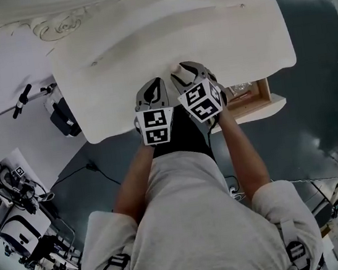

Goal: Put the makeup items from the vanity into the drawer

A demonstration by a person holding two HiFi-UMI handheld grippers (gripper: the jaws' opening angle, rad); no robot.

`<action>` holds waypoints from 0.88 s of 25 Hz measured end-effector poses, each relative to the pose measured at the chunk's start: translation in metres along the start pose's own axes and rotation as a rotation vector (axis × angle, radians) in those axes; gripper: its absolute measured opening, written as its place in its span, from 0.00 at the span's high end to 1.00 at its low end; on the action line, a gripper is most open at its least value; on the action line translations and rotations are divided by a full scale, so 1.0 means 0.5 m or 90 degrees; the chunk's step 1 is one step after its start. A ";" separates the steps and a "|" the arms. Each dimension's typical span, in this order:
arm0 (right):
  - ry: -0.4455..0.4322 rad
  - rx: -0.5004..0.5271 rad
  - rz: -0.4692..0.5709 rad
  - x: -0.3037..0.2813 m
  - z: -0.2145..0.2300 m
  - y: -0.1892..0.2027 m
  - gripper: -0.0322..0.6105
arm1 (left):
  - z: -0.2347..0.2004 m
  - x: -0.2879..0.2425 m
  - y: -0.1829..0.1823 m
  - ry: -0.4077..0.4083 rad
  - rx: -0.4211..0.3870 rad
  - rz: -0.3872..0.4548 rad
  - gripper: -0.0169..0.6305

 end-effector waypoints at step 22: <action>0.020 -0.030 0.013 0.024 0.010 0.010 0.77 | 0.034 -0.007 -0.005 0.028 -0.026 -0.008 0.96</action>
Point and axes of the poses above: the fingertips, and each gripper's own axes: x backward along the fingers, z to its right, y out of its underside, the point moved 5 cm from there along x, backward along the fingers, and after that the axes turned 12 degrees about y, right-handed, at the moved point
